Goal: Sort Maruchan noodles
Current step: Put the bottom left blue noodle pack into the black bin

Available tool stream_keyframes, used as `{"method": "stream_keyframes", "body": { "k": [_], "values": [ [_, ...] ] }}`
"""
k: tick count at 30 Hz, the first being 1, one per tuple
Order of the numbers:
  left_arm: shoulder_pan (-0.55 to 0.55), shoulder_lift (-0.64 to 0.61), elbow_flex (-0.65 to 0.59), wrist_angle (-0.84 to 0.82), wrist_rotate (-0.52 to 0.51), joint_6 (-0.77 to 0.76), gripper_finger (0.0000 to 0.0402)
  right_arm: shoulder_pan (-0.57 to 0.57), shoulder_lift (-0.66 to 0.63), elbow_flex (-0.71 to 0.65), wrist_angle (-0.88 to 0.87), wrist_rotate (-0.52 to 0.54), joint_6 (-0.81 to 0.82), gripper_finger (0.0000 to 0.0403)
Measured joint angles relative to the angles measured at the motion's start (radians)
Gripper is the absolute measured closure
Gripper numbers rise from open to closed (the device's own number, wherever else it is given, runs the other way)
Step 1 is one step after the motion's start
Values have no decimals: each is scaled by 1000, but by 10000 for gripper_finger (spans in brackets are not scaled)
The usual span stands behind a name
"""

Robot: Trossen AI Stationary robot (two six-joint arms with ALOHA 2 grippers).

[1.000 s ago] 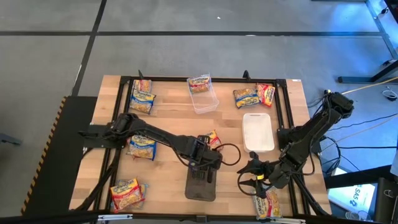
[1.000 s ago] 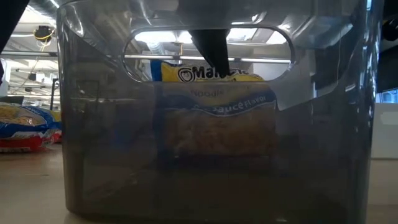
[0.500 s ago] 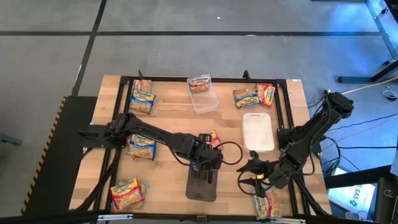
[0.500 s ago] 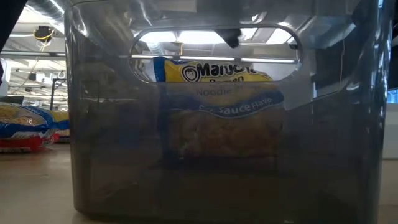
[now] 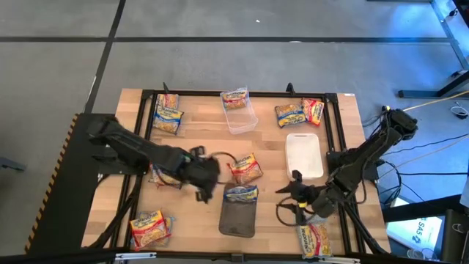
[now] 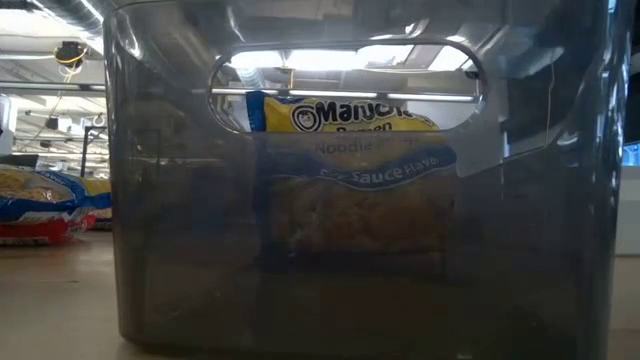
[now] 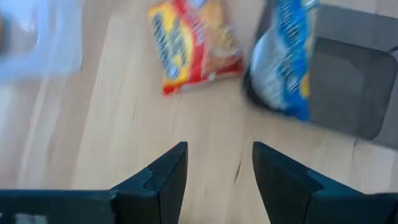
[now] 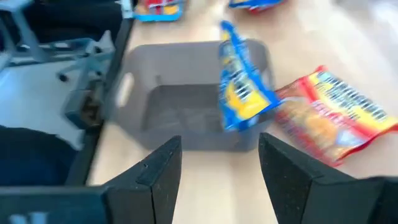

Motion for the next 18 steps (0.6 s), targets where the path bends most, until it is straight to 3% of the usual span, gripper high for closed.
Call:
{"method": "stream_keyframes", "body": {
  "k": [7, 13, 18],
  "values": [
    [15, -241, -256, 10, -2, -151, 227, -176, 0, 0, -43, -68, -157, 217],
    [65, -285, -299, -2, -53, -221, 227, -324, 0, 0, -60, -202, -235, 217],
    [119, -276, -299, 3, -50, -259, 222, -359, 0, 0, -60, -261, -244, 217]
  ]
}}
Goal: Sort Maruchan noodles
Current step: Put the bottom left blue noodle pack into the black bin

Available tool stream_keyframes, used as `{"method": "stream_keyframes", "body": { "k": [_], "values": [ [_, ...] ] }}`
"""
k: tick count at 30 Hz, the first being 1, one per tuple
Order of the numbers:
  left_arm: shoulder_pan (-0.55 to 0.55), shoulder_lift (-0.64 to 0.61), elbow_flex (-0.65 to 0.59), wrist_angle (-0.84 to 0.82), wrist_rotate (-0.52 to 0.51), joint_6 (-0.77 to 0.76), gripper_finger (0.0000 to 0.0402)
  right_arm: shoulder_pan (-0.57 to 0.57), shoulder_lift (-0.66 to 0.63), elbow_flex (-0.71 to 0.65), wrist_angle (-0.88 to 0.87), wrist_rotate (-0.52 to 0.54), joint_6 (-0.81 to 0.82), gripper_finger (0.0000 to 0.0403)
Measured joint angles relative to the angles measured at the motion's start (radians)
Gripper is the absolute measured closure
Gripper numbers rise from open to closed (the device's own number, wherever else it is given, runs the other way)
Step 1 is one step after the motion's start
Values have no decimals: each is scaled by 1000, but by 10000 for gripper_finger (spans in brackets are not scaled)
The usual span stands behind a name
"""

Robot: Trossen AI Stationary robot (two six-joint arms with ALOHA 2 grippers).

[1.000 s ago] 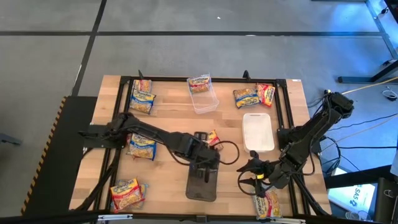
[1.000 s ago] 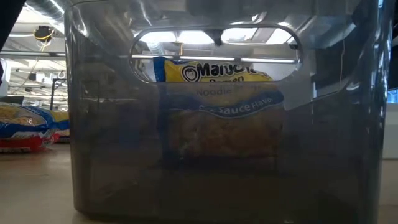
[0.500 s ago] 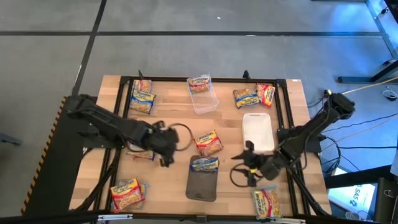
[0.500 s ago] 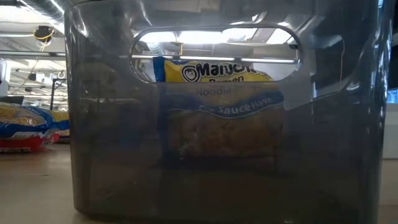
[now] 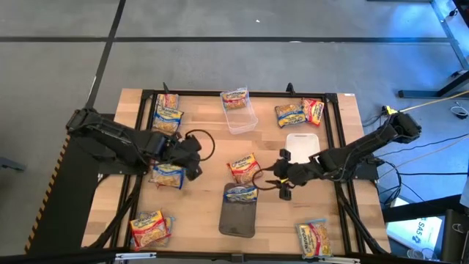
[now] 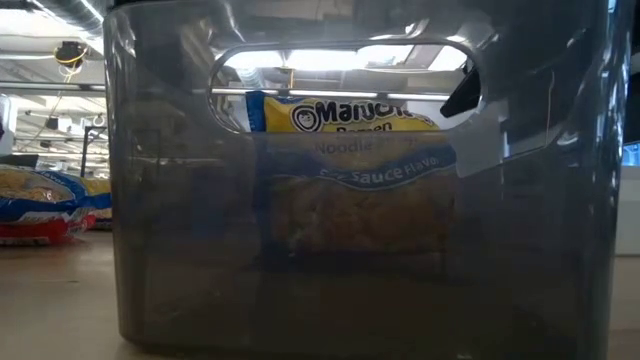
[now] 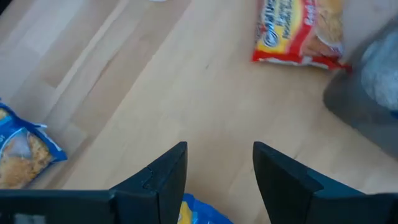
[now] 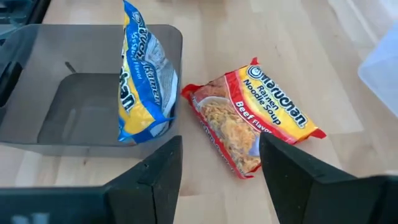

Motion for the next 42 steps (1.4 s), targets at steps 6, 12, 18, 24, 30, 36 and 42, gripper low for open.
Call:
{"method": "stream_keyframes", "body": {
  "k": [6, 12, 18, 24, 30, 36, 42],
  "values": [
    [148, 17, -1, -20, 119, 41, 174, 2, 0, -5, -8, -39, 11, 217],
    [318, 16, -66, -22, 359, 170, 146, 2, 0, -77, 83, -50, 78, 217],
    [371, 17, -230, -23, 476, 178, 151, 2, 0, -145, 158, -50, 158, 217],
    [347, 17, -331, 100, 478, 178, 152, 1, 0, -153, 163, -50, 168, 217],
    [321, 17, -372, 175, 506, 171, 152, 1, 0, -153, 176, -49, 167, 217],
    [301, 17, -393, 177, 488, 171, 165, 1, 0, -153, 176, -41, 160, 217],
    [267, 17, -393, 177, 498, 170, 239, 1, 0, -153, 176, -31, 155, 217]
  ]
}}
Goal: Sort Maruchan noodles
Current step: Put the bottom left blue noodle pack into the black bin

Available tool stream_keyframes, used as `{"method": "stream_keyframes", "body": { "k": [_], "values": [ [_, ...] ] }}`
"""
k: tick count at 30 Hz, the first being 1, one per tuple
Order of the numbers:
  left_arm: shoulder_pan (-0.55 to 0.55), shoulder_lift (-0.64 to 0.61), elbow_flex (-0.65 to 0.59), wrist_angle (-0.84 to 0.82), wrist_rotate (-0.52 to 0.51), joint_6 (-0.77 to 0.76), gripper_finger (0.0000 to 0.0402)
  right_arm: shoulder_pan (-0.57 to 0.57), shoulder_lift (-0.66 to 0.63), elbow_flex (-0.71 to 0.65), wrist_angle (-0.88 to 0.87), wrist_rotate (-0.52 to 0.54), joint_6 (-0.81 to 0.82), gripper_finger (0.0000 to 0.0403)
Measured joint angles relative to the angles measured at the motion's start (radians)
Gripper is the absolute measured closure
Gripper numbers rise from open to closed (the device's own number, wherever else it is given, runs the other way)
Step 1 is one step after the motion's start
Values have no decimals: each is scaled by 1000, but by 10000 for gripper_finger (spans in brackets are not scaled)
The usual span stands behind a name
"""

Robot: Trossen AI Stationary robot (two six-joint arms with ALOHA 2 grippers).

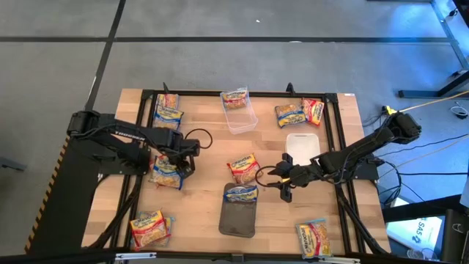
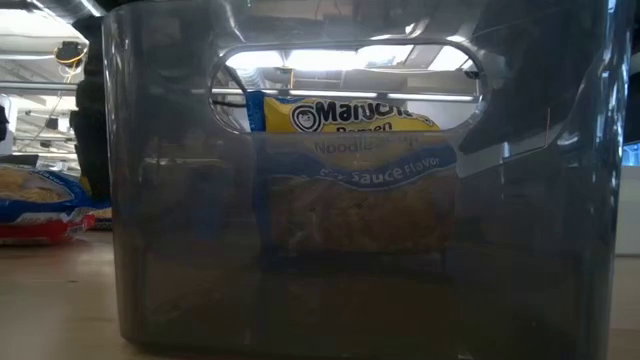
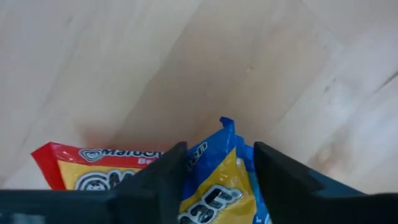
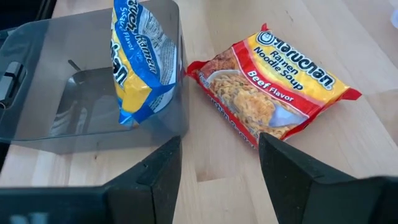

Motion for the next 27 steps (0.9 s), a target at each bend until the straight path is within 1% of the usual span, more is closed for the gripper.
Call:
{"method": "stream_keyframes", "body": {
  "k": [6, 10, 14, 17, 22, 27],
  "values": [
    [-13, 0, 0, 0, 1, 0, 328, 0, 0, 0, -2, 35, -4, 217],
    [-13, 0, 0, 1, -12, 0, 389, 0, 0, 0, -1, 35, -5, 217],
    [-13, 0, 10, -10, -31, 3, 398, 0, 0, 0, -1, 33, -6, 217],
    [-30, 0, 61, -46, -68, 8, 400, 0, 0, 3, -5, 16, -5, 217],
    [-78, 0, 219, -148, -189, 8, 401, 0, 0, 31, -8, 0, -14, 217],
    [-137, 0, 372, -156, -317, 8, 401, 0, 0, 66, -4, -1, -29, 217]
  ]
}}
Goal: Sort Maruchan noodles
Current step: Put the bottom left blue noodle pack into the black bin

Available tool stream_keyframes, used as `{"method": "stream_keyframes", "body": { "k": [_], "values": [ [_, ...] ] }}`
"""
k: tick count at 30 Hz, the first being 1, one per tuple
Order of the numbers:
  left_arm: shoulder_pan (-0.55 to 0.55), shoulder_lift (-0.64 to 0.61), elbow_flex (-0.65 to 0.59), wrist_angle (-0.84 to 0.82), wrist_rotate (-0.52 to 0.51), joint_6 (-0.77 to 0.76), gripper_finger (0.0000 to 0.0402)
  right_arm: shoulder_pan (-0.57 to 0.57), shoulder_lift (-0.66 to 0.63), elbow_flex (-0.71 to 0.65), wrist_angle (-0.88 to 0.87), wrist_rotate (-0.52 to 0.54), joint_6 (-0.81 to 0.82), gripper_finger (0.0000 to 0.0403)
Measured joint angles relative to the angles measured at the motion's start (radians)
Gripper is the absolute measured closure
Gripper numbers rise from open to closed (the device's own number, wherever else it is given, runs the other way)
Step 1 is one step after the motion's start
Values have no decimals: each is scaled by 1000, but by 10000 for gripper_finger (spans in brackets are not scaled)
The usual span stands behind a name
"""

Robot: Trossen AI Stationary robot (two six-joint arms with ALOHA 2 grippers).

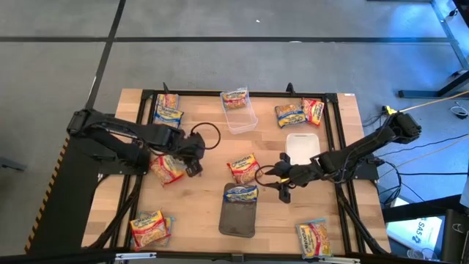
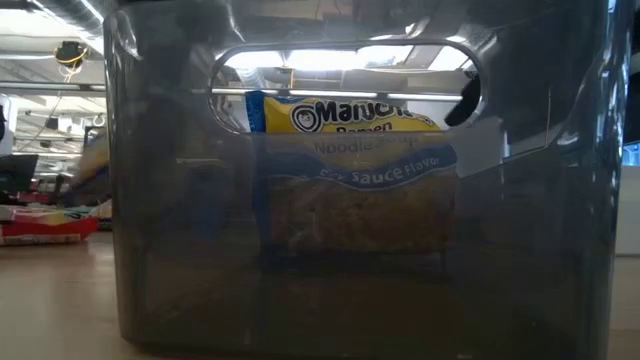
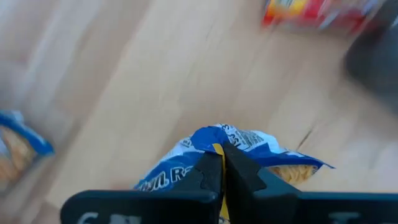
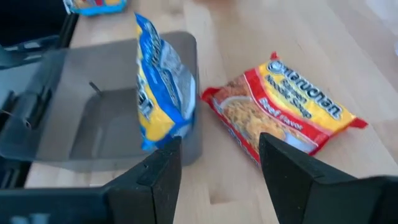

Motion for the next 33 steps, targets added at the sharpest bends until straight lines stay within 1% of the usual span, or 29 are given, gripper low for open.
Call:
{"method": "stream_keyframes", "body": {
  "k": [4, 6, 9, 12, 15, 17, 18, 19, 21, 22, 23, 25, 27, 30, 32, 33],
  "values": [
    [-35, 0, 73, 34, -120, 7, 401, 0, 0, 7, 68, 6, -23, 217],
    [-42, 0, 85, 84, -165, 27, 401, -1, 0, 7, 115, 53, -24, 217],
    [-42, 0, 86, 192, -194, 72, 401, -12, 0, 8, 172, 125, -25, 209],
    [-34, 11, 87, 290, -221, 109, 401, -49, 10, 9, 240, 130, -11, 180],
    [-29, 23, 86, 364, -253, 140, 401, -89, 43, 9, 313, 111, 38, 137],
    [-29, 35, 88, 440, -271, 161, 401, -108, 70, 9, 364, 117, 42, 109],
    [-29, 36, 87, 447, -277, 169, 401, -118, 86, 8, 406, 125, 42, 97],
    [-30, 40, 86, 459, -284, 179, 401, -126, 105, 9, 457, 129, 42, 87],
    [-29, 63, 88, 535, -290, 197, 401, -143, 133, 10, 516, 132, 41, 71],
    [-28, 65, 86, 536, -284, 210, 401, -151, 154, 13, 546, 131, 41, 66],
    [-27, 66, 85, 534, -286, 214, 401, -159, 171, 24, 563, 130, 40, 63],
    [-26, 84, 90, 592, -291, 219, 401, -174, 185, 37, 561, 131, 32, 62],
    [-22, 87, 85, 573, -292, 221, 401, -180, 217, 71, 571, 130, 32, 63],
    [-16, 114, 90, 624, -290, 229, 401, -192, 249, 110, 564, 130, 10, 67],
    [-16, 115, 85, 611, -284, 231, 401, -200, 272, 132, 556, 131, 7, 70],
    [-16, 121, 86, 643, -279, 231, 401, -205, 285, 142, 546, 131, 7, 71]
  ]
}}
